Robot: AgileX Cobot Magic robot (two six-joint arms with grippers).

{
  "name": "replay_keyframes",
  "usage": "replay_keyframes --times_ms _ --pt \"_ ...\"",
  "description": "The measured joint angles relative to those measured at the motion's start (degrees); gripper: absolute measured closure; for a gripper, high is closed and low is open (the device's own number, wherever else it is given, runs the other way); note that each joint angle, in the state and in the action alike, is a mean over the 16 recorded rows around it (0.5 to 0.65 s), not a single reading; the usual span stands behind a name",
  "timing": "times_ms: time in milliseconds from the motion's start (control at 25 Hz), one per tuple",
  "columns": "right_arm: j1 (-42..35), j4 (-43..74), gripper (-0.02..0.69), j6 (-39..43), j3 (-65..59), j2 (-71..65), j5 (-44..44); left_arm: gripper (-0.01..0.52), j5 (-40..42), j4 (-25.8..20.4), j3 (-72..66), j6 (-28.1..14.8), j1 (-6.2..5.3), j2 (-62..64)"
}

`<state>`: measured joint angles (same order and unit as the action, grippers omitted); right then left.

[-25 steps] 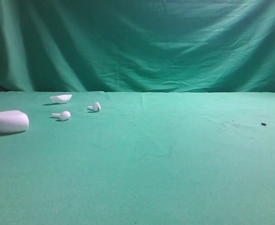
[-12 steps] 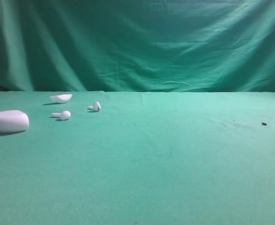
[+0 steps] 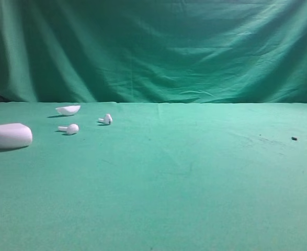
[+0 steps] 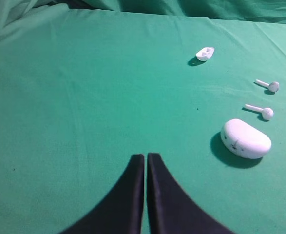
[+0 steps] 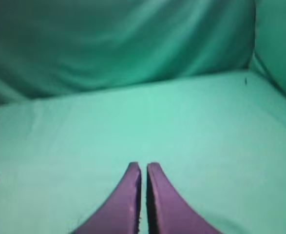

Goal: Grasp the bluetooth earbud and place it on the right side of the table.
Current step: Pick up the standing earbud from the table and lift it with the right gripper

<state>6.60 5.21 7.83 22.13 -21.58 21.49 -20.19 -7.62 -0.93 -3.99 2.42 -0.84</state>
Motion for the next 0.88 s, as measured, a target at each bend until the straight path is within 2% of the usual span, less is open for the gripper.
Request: replay_keyframes --times_ms 320,560,880 --pt "6.1 -0.5 0.665 -6.4 16.2 -24.6 13.7 0.514 0.0 0.0 0.0 0.0 0.00 0.0" --pt "14.9 -0.7 0.665 -10.5 30.2 -44.2 20.6 0.514 0.0 0.0 0.0 0.0 0.00 0.0" --pt "25.9 -0.7 0.665 -11.9 51.0 -68.7 27.3 0.514 0.0 0.0 0.0 0.0 0.00 0.0"
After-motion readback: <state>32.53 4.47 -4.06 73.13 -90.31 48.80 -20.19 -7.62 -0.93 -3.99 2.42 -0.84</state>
